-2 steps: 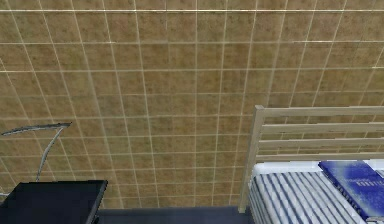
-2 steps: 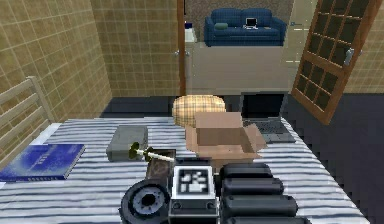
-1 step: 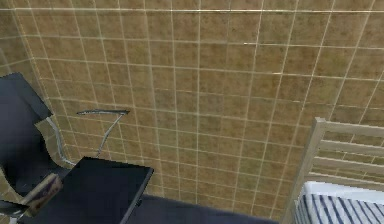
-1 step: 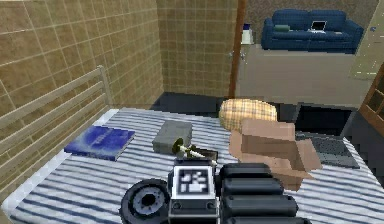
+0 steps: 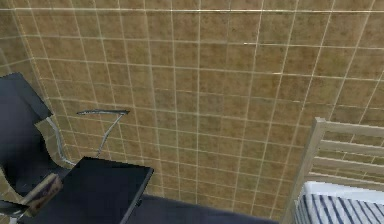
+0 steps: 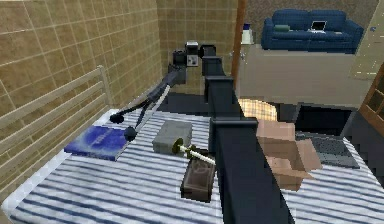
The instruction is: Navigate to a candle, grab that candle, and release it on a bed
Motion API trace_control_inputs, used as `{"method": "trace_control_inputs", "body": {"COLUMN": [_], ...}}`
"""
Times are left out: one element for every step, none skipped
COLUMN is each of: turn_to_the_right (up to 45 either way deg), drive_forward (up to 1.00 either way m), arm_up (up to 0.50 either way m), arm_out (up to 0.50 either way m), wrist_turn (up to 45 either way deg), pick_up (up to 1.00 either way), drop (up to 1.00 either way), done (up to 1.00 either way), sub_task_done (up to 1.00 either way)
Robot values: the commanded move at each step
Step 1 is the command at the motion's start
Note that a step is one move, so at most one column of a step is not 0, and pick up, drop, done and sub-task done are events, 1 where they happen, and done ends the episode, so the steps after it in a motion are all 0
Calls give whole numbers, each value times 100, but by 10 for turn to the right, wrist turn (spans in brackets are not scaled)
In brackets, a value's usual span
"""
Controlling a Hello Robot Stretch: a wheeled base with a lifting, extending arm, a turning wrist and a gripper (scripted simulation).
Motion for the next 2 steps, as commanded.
{"method": "trace_control_inputs", "body": {"turn_to_the_right": [0, 0], "drive_forward": [0, 0], "arm_up": [0, 0], "arm_out": [0, 0], "wrist_turn": [450, 450], "pick_up": [0, 0], "drop": [0, 0], "done": [0, 0], "sub_task_done": [0, 0]}}
